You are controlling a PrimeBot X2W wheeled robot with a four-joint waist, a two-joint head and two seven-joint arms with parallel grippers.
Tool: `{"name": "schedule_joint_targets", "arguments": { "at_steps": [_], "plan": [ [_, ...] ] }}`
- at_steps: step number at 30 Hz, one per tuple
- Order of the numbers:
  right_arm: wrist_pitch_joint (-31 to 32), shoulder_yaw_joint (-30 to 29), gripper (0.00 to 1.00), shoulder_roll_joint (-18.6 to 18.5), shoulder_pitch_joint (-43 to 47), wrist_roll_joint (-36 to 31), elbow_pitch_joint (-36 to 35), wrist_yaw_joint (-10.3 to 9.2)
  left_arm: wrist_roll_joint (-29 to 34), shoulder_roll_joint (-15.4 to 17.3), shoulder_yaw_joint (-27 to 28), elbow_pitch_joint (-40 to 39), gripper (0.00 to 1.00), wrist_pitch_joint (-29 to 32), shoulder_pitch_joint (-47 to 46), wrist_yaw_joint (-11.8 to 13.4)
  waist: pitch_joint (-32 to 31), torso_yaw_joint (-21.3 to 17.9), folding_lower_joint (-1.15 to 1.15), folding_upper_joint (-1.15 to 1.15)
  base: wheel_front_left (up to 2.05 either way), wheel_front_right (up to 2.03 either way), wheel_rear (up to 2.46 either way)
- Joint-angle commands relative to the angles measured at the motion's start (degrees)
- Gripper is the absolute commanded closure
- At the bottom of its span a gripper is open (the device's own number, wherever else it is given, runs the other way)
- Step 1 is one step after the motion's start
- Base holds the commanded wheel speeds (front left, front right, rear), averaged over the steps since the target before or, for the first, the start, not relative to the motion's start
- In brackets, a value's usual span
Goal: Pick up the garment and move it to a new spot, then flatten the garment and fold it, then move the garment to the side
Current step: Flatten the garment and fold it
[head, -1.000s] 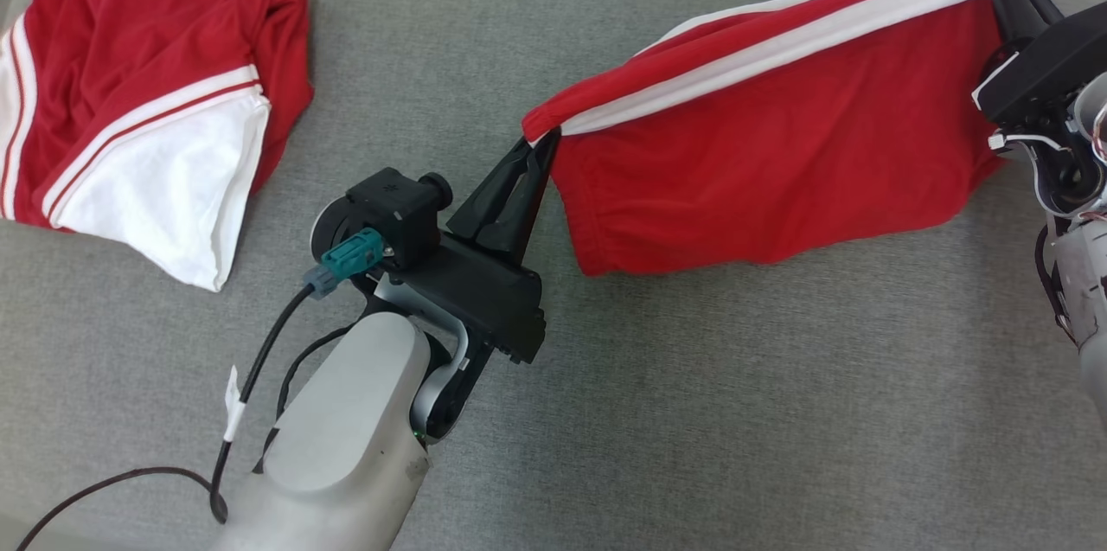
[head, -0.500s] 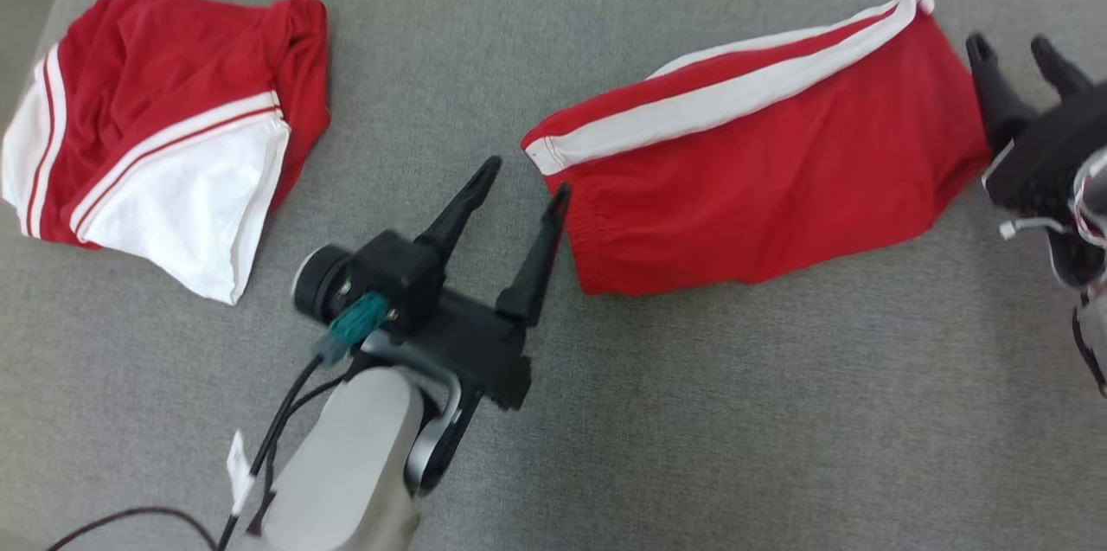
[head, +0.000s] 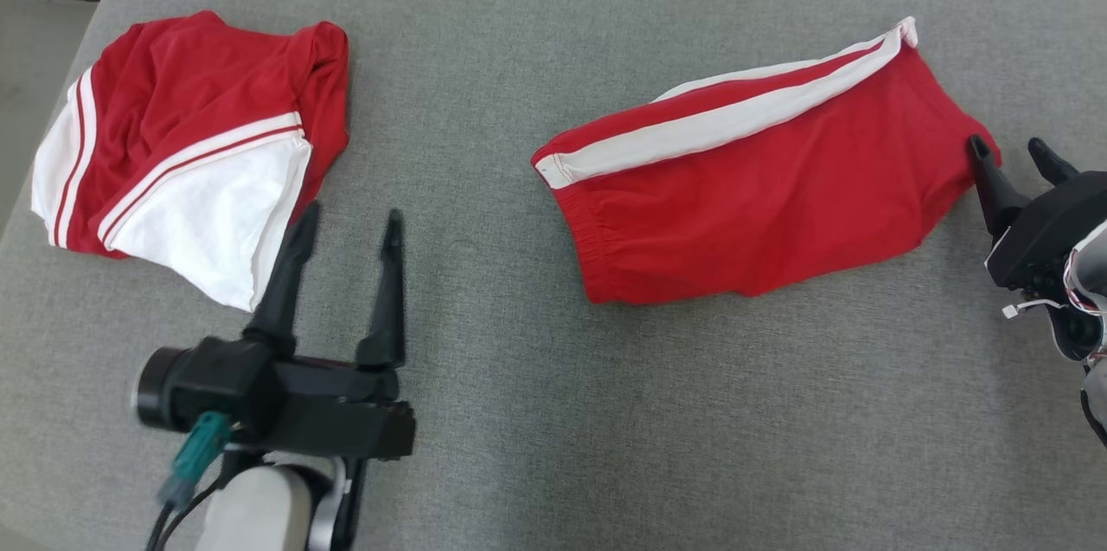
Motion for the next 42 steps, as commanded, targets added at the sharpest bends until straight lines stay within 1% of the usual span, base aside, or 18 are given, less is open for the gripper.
{"name": "schedule_joint_targets", "arguments": {
  "at_steps": [1,5,8,12,13,14,15,20,25,33,38,42],
  "plan": [
    [-0.46,0.28,0.00,0.07,-0.51,0.62,1.03,-0.13,0.83,-0.27,1.80,-1.77,0.00,-0.06,1.78,0.56,0.74,0.55,0.01,0.00,0.00,0.00,0.00],
    [-0.42,0.94,0.00,0.32,-1.94,0.74,3.62,-0.13,1.71,-0.89,4.18,-4.13,0.00,-0.05,4.63,0.71,1.66,1.54,0.01,0.00,0.00,0.00,0.00],
    [-0.44,1.29,0.00,0.61,-2.84,1.09,5.68,-0.13,2.21,-1.08,4.44,-3.99,0.00,-0.06,5.19,0.16,2.08,2.43,0.01,0.00,0.00,0.00,0.00],
    [1.08,2.40,0.00,1.46,-3.35,1.29,8.19,-0.13,1.14,-1.18,3.96,-4.18,0.00,-0.06,5.57,0.60,2.25,3.21,0.01,0.00,0.00,0.00,0.00],
    [1.53,2.69,0.59,1.73,-3.15,1.52,8.70,-0.13,0.83,-1.19,3.67,-4.26,0.00,-0.06,5.58,0.93,2.22,3.28,0.01,0.00,0.00,0.00,0.00],
    [1.52,2.83,0.88,1.93,-3.00,1.81,8.94,-0.13,0.66,-1.19,3.53,-4.28,0.00,-0.06,5.61,1.07,2.12,3.29,0.01,0.00,0.00,0.00,0.00],
    [1.32,3.00,1.00,2.12,-2.84,2.11,9.11,-0.13,0.58,-1.18,3.41,-4.24,0.00,-0.06,5.71,1.29,1.90,3.20,0.01,0.00,0.00,0.00,0.00],
    [-0.30,3.10,1.00,2.27,-1.18,4.15,8.58,-0.13,1.07,-1.17,4.03,-3.99,0.00,-0.06,6.66,1.51,0.17,1.95,0.01,0.00,0.00,0.00,0.00],
    [-2.68,3.51,1.00,1.52,2.81,7.31,5.61,-0.14,2.13,-1.16,5.14,-3.39,0.00,-0.06,8.37,0.60,-2.76,-0.64,0.01,0.00,0.00,0.00,0.00],
    [-6.06,2.56,1.00,-1.63,12.48,13.72,1.22,-0.14,3.70,-1.15,6.38,-2.77,0.00,-0.06,11.02,-0.54,-6.99,-4.80,0.01,0.00,0.00,0.00,0.00],
    [-7.59,0.99,1.00,-4.34,17.03,17.00,1.01,-0.14,5.00,-1.15,8.18,-2.41,0.00,-0.06,13.01,-1.53,-9.15,-7.10,0.01,0.00,0.00,0.00,0.00],
    [-8.57,-0.02,1.00,-5.16,19.20,18.52,1.68,-0.14,5.57,-1.15,9.37,-2.25,0.00,-0.06,14.11,-2.14,-10.57,-8.04,0.01,0.00,0.00,0.00,0.00]
  ]
}}
